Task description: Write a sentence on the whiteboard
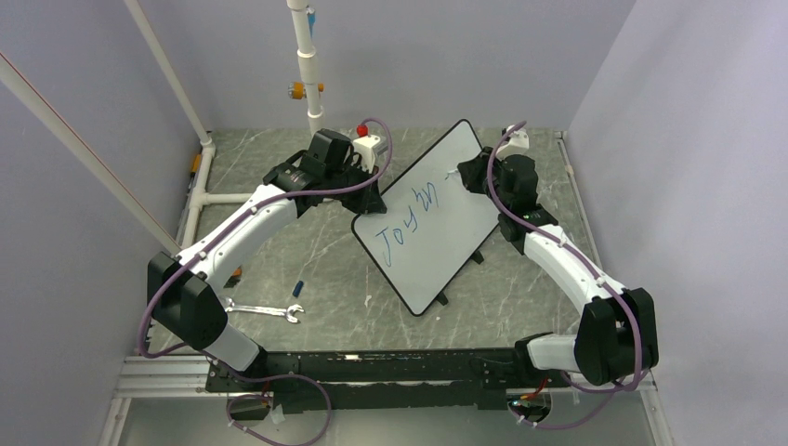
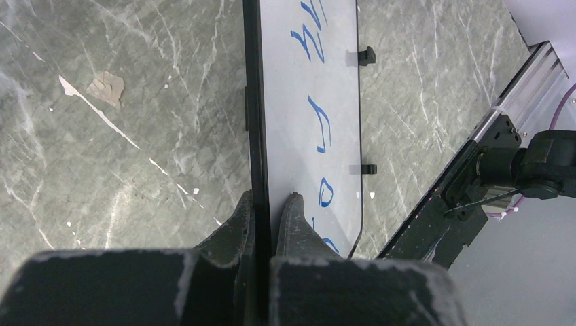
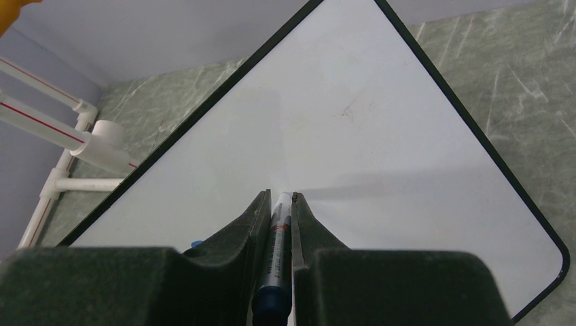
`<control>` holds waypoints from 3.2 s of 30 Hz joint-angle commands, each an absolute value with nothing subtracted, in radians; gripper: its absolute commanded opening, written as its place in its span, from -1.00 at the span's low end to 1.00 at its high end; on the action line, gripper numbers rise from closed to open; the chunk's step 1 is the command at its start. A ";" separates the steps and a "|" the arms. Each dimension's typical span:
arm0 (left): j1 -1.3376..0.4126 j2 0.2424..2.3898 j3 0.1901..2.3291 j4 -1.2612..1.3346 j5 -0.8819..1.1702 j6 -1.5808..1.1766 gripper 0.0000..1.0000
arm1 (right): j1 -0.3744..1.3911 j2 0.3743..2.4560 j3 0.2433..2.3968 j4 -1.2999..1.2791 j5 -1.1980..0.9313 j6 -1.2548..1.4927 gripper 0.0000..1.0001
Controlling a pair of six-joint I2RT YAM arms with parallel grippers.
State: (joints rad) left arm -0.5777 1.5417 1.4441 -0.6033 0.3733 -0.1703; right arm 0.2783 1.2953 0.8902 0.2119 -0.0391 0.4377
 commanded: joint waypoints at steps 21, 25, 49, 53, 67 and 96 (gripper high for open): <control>-0.588 1.569 1.417 -0.637 0.091 0.099 -1.00 | 0.294 1.264 0.774 0.224 -0.143 0.474 -1.00; -0.588 1.571 1.419 -0.637 0.092 0.100 -1.00 | 0.292 1.261 0.775 0.198 -0.116 0.457 -1.00; -0.589 1.574 1.418 -0.640 0.083 0.103 -1.00 | 0.287 1.258 0.919 0.129 0.042 0.401 -1.00; -0.588 1.574 1.419 -0.640 0.082 0.104 -1.00 | 0.273 1.252 0.908 0.155 0.038 0.426 -1.00; -0.588 1.573 1.419 -0.641 0.079 0.105 -1.00 | 0.198 1.256 0.896 0.264 -0.073 0.497 -1.00; -0.610 1.529 1.429 -0.697 0.129 0.106 -1.00 | 0.142 1.194 0.887 0.274 -0.229 0.507 -1.00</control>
State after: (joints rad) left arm -0.6086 1.5272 1.4700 -0.6334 0.3588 -0.1467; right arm 0.1516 1.2087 0.8780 0.2176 -0.1825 0.5053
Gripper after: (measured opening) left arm 0.061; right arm 0.150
